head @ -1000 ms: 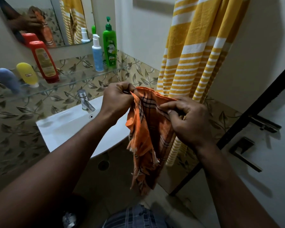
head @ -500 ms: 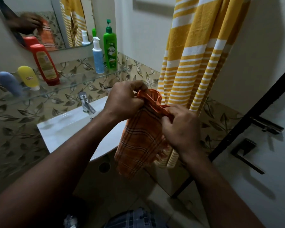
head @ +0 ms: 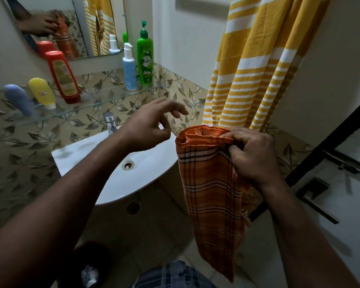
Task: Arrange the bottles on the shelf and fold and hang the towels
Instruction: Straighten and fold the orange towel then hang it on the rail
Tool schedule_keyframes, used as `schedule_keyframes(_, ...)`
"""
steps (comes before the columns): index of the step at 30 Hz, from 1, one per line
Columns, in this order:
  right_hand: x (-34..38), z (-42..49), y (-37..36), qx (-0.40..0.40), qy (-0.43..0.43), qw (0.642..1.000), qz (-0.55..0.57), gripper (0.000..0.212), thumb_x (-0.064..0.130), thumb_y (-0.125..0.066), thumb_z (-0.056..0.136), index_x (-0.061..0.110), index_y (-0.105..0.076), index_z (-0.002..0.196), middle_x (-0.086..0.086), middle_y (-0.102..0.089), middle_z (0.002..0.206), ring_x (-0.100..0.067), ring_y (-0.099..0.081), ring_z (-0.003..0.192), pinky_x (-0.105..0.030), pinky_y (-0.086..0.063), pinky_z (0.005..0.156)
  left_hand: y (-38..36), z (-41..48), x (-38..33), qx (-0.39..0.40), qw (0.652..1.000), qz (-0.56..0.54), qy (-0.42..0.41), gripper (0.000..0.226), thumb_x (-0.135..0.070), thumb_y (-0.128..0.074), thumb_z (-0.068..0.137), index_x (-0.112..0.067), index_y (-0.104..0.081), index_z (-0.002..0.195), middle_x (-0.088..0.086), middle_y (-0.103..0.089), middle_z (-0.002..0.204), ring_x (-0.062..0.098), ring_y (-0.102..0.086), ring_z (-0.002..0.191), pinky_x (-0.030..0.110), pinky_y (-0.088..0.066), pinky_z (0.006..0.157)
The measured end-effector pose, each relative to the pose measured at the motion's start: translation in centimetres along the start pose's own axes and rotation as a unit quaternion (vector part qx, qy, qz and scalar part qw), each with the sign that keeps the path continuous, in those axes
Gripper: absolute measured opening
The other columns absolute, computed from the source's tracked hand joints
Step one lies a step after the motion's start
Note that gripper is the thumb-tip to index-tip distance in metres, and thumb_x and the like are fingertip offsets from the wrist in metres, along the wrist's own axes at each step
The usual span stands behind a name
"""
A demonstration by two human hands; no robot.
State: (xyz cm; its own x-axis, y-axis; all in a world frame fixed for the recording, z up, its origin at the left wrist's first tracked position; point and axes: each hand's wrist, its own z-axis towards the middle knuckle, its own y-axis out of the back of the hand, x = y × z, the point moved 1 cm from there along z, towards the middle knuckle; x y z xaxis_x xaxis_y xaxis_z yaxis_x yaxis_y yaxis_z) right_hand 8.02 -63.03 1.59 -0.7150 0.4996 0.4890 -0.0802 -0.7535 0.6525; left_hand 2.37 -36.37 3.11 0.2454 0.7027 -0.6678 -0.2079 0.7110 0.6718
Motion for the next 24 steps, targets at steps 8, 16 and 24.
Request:
schedule_keyframes(8,-0.6,0.1,0.4,-0.014,-0.016,1.000,0.013,0.032,-0.008,-0.067,0.082,0.013,-0.082,0.102,0.011,-0.072,0.107,-0.004,-0.068,0.103,-0.015,-0.051,0.098,-2.0,-0.4,-0.2,0.095,0.994,0.053,-0.008,0.043,-0.030,-0.079,0.089,-0.029,-0.066,0.131,-0.007,-0.047,0.130,0.010,-0.062,0.104,0.025,-0.055,0.079)
schedule_keyframes(16,-1.9,-1.1,1.3,-0.020,-0.018,1.000,0.008,0.035,-0.015,-0.067,0.080,0.008,-0.082,0.102,0.011,-0.068,0.108,0.007,-0.057,0.108,0.003,-0.038,0.093,-3.0,0.4,-0.7,0.044,0.983,0.160,-0.077,0.049,-0.030,-0.083,0.085,-0.034,-0.060,0.129,-0.010,-0.053,0.125,0.009,-0.063,0.091,0.035,-0.057,0.071)
schedule_keyframes(24,-2.9,-1.2,1.2,0.042,0.024,0.999,-0.019,0.036,-0.012,-0.071,0.081,0.011,-0.082,0.106,0.012,-0.070,0.112,-0.004,-0.066,0.108,-0.007,-0.045,0.100,-1.4,1.3,-2.5,0.105,0.938,0.294,-0.151,0.032,-0.042,-0.079,0.087,-0.030,-0.068,0.114,-0.012,-0.063,0.104,0.013,-0.061,0.088,0.039,-0.057,0.071)
